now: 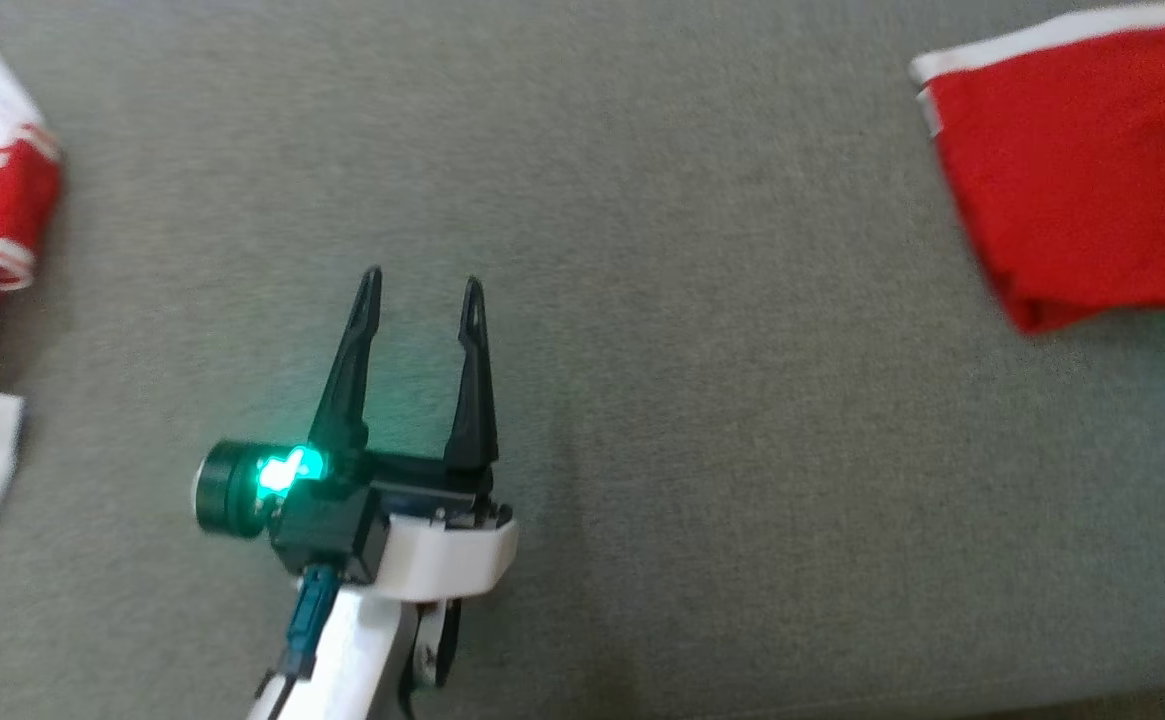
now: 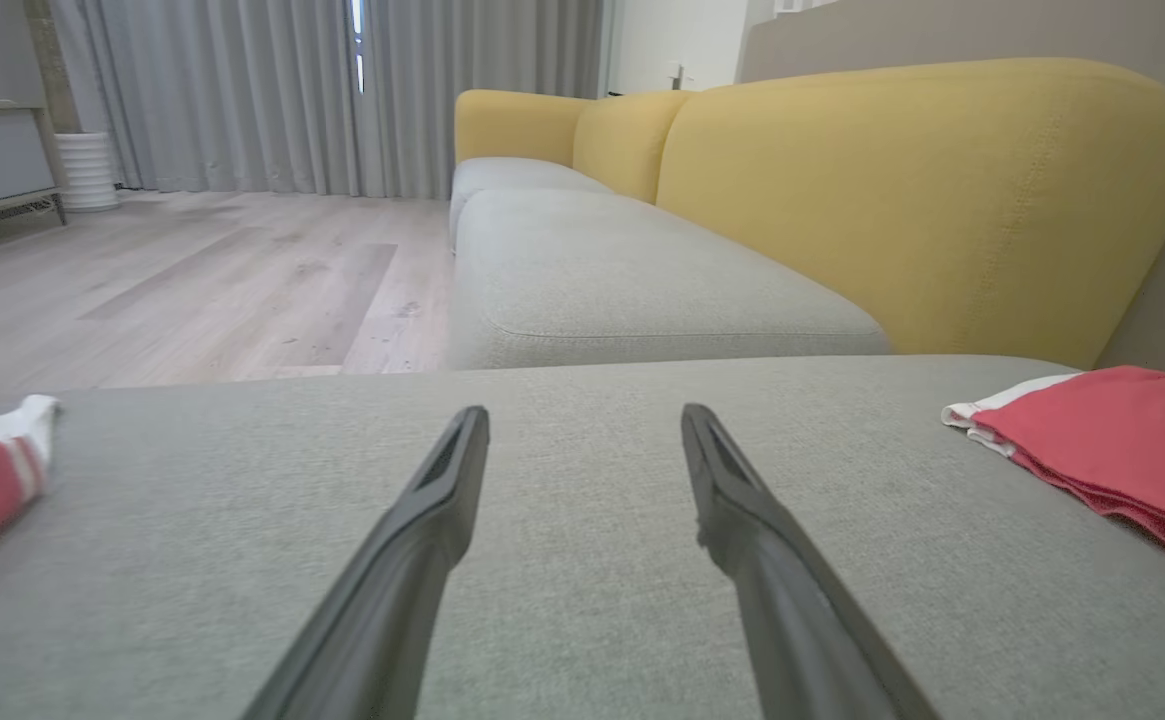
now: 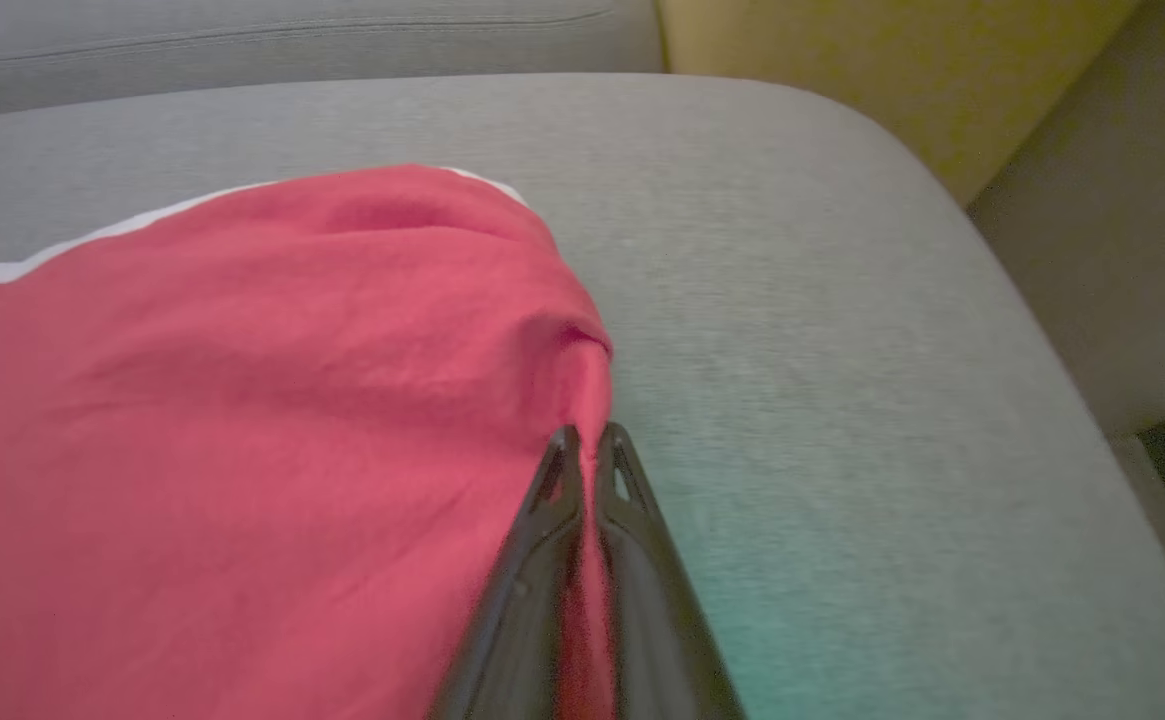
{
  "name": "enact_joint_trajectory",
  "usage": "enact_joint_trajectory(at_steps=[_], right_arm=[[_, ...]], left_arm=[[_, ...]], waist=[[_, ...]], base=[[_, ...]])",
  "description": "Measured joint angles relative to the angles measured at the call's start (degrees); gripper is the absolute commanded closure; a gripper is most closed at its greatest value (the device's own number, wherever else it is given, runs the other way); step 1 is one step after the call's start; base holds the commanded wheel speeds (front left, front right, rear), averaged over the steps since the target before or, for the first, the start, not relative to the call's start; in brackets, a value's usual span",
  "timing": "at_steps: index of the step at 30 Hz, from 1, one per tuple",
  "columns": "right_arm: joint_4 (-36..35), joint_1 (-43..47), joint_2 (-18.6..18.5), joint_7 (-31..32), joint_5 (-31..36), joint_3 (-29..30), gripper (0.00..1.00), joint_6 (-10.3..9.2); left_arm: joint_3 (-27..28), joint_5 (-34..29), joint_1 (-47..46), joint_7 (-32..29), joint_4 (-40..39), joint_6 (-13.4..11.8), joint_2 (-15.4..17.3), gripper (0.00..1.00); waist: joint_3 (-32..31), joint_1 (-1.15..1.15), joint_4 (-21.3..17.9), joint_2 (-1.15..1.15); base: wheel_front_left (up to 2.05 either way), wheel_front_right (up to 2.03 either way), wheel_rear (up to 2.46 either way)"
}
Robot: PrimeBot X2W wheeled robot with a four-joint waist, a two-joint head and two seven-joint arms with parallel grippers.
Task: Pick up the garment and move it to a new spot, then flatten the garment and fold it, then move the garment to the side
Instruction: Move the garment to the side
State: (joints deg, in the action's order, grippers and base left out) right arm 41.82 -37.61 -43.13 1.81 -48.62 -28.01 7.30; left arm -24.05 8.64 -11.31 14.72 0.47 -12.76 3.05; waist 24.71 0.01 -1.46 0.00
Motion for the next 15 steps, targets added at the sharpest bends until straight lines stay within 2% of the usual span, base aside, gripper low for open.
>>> enact_joint_trajectory(at_steps=[8,15], right_arm=[[5.63,-6.33,-3.09,-3.24,3.82,1.86,1.00,-0.01],[8.98,-8.75,-4.67,-6.15,6.62,2.30,1.00,0.00]], left_arm=[[-0.65,-1.24,-5.56,0.00,0.26,1.18,-0.04,0.00],[-1.96,-1.23,-7.89,0.01,0.36,1.22,-0.07,0.00]], waist=[[6.45,0.00,-4.08,0.00],[9.81,0.00,-5.16,0.00]], base=[[0.00,0.00,0.00],[0.00,0.00,0.00]])
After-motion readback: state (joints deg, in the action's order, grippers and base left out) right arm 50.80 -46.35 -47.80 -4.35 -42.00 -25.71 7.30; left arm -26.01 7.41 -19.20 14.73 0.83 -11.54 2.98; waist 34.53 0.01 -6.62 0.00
